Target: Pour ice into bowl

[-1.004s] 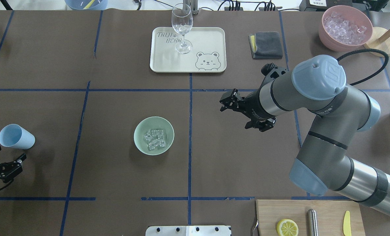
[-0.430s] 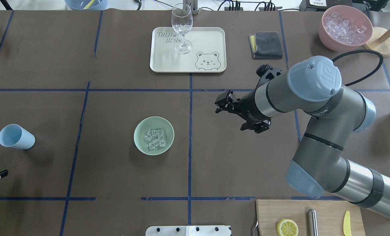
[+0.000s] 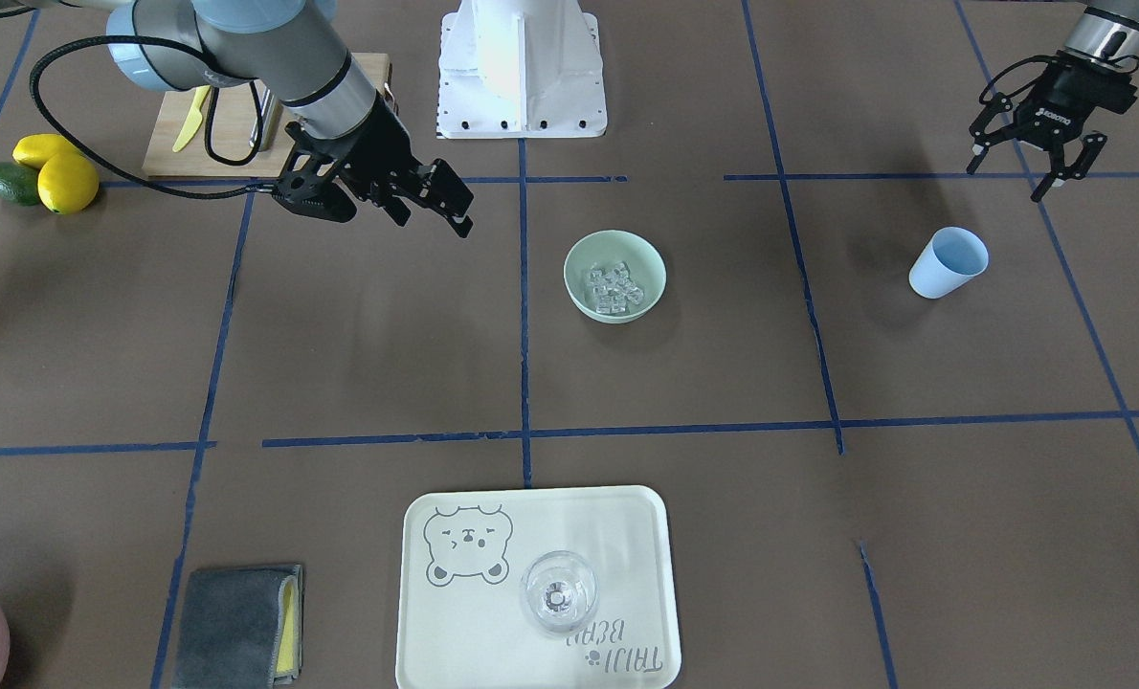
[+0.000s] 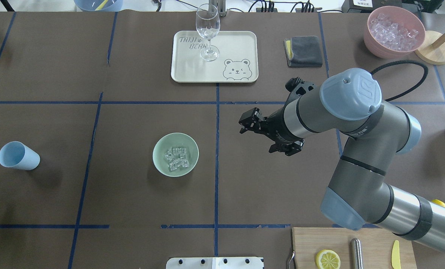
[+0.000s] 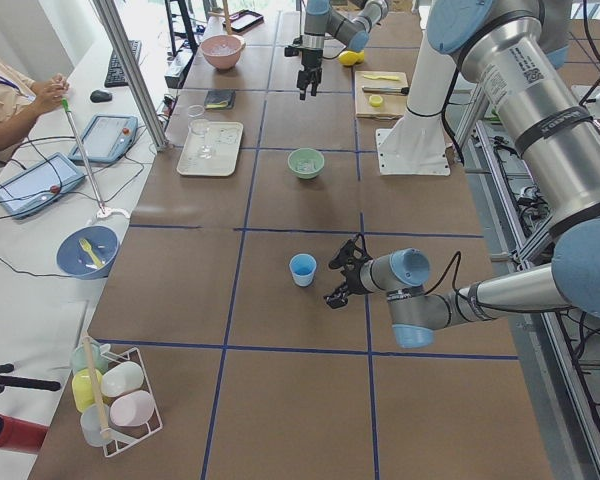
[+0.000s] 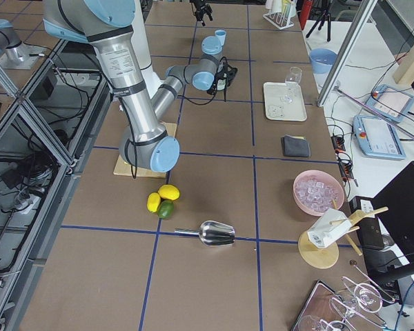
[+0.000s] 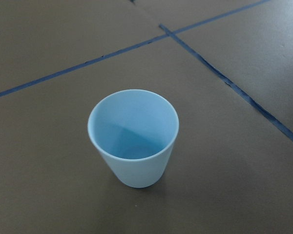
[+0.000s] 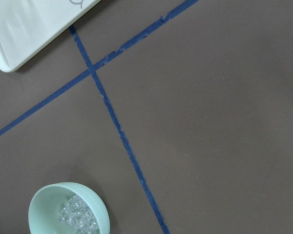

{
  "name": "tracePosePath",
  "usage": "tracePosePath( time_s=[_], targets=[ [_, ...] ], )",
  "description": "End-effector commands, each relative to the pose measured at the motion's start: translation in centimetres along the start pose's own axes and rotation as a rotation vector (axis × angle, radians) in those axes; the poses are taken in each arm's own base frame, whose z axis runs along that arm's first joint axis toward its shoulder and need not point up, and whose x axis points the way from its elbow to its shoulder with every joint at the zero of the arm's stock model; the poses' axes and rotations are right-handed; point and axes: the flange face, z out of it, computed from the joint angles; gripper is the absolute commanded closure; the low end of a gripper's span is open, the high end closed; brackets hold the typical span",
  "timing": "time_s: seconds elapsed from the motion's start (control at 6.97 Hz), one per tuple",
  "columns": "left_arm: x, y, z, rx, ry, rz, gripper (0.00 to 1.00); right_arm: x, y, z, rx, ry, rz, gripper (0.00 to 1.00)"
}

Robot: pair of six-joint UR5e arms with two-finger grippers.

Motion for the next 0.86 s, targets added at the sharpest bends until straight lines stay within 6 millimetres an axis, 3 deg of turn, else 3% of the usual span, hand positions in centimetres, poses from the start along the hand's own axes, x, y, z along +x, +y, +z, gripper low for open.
tracePosePath(
  time_s=[0.0,0.14,0.29,0.43,0.57,0.72],
  targets=[
    [-6.9,-6.0,-1.7,-0.03,-0.066,0.034,0.0,-0.7,2.7,1.4,0.009,-0.003,-0.025,0.0],
    [-8.9,-8.8,-1.1,-0.074,-0.1,0.053,0.0,-1.3,5.2,3.0,0.018,-0.006,0.017,0.0],
    [-10.9,-11.7,-1.0,-0.107,-0.126,0.051,0.0,-3.5,6.8,5.1,0.028,-0.006,0.011,0.0],
    [-12.3,-13.2,-1.2,-0.134,-0.148,0.059,0.0,-6.3,7.7,7.7,0.072,0.031,0.005,0.0],
    [-12.7,-16.0,-1.3,-0.15,-0.154,0.02,0.0,-9.1,8.3,9.8,0.087,0.094,0.006,0.0],
    [-12.7,-18.0,-1.0,-0.164,-0.168,0.003,0.0,-10.7,8.5,12.1,0.096,0.135,0.005,0.0]
  ],
)
